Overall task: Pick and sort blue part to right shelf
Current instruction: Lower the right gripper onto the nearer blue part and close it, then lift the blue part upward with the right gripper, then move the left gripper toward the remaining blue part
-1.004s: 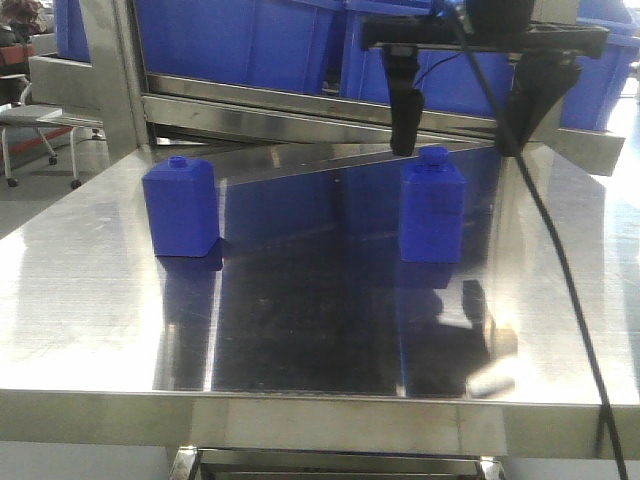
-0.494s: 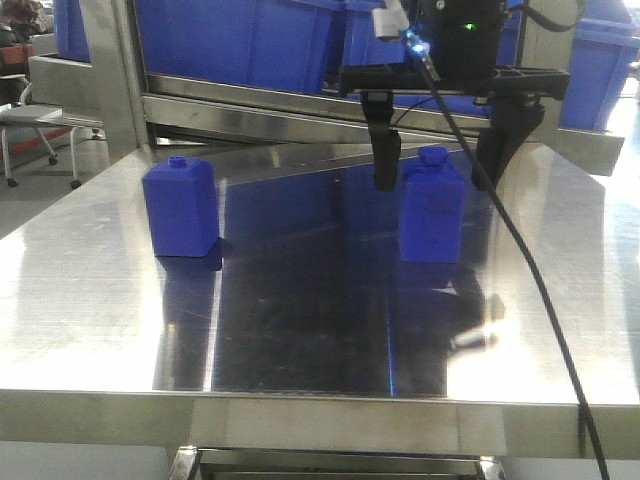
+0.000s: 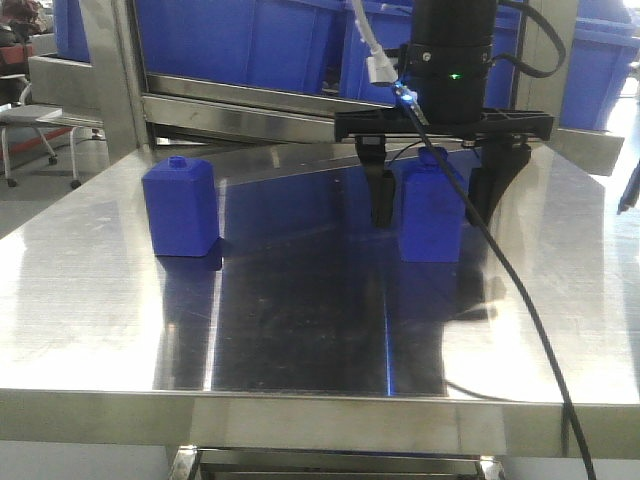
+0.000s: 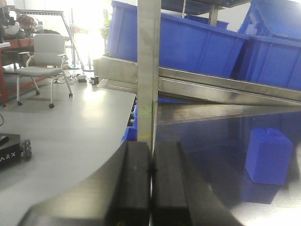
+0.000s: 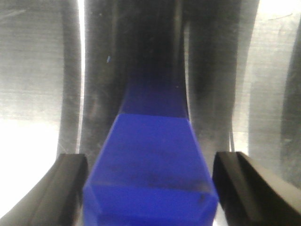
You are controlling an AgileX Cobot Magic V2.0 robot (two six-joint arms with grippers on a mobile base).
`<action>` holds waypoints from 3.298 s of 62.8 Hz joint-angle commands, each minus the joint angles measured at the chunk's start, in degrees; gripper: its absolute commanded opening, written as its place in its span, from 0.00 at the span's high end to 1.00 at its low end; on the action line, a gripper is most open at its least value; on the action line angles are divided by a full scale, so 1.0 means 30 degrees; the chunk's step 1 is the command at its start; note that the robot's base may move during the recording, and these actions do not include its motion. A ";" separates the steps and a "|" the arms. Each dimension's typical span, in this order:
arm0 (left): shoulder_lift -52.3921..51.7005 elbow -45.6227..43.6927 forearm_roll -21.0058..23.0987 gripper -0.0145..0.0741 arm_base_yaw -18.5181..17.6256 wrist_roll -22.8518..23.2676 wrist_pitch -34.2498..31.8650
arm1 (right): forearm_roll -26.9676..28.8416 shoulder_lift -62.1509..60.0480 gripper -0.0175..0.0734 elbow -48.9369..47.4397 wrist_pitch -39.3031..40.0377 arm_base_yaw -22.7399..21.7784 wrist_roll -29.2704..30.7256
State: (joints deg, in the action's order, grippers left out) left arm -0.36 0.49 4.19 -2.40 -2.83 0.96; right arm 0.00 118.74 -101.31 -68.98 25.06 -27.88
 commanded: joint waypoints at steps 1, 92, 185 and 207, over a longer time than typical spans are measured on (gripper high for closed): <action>-0.0431 0.0420 0.0023 0.69 -0.0152 0.0005 -0.1641 | 0.0000 -0.1110 0.13 -0.0576 0.0234 -0.0008 -0.0008; -0.0431 0.0420 0.0023 0.69 -0.0152 0.0005 -0.1641 | -0.1451 -0.7703 0.33 0.4410 0.5340 -0.2656 0.5591; -0.0431 0.0420 0.0023 0.69 -0.0152 0.0005 -0.1641 | 0.0214 -3.3833 0.33 2.6572 1.9265 -0.7593 0.8943; -0.0431 0.0420 0.0023 0.69 -0.0152 0.0005 -0.1641 | 0.0214 -3.3880 0.33 2.6572 1.9248 -0.7593 0.8943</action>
State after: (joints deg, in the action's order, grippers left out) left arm -0.36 0.49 4.19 -2.40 -2.83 0.96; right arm 0.73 16.83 -19.97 -16.53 2.47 -1.38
